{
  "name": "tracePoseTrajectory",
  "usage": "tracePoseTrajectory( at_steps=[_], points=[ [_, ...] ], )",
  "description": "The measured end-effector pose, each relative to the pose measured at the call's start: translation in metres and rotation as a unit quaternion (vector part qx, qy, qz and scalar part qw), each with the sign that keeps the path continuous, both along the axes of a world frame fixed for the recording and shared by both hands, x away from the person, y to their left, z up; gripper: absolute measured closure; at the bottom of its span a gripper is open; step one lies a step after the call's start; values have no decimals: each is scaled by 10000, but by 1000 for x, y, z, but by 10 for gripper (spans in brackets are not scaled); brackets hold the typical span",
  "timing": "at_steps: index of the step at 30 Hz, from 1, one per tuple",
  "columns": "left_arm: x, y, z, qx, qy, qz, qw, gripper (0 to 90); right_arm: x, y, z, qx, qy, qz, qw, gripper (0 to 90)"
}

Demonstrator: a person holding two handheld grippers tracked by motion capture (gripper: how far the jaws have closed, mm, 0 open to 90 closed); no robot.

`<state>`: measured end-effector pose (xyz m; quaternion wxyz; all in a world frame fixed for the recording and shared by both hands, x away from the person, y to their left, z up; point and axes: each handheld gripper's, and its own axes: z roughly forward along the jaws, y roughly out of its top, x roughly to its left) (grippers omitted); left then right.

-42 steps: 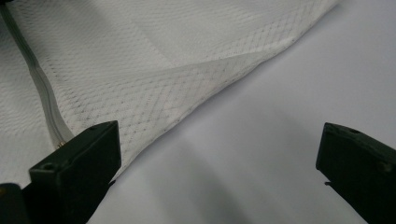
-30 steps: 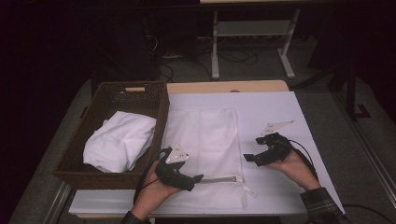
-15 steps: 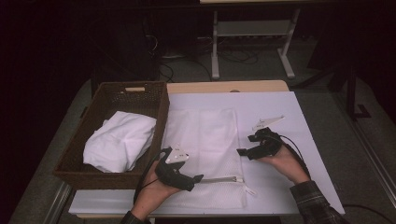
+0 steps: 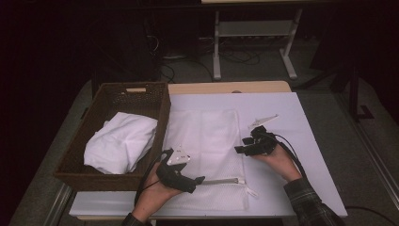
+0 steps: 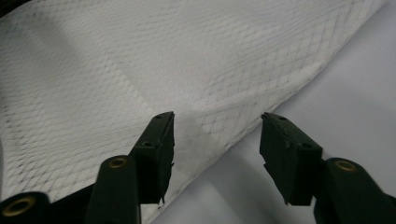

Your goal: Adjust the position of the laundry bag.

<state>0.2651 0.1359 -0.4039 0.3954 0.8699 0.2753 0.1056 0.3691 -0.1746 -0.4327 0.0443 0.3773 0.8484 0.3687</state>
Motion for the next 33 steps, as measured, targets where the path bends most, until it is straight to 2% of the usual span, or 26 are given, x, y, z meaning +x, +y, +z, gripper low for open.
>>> tracePoseTrajectory(
  at_steps=[11,17,19,27,33],
  points=[
    [0,0,0,14,1,-9,10000,125,2,5,-11,-116,190,-69,9997,586],
    [0,0,-1,31,5,-14,10000,125,0,4,-12,-119,192,-59,9997,641],
    [0,0,-1,31,5,-15,10000,125,-1,5,-11,-119,205,-42,9997,683],
    [0,0,-1,30,4,-11,10000,125,-4,9,-12,-260,55,-26,9996,882],
    [0,0,-1,25,4,-16,10000,125,-5,10,-12,-313,-43,-4,9995,899]
  ],
)
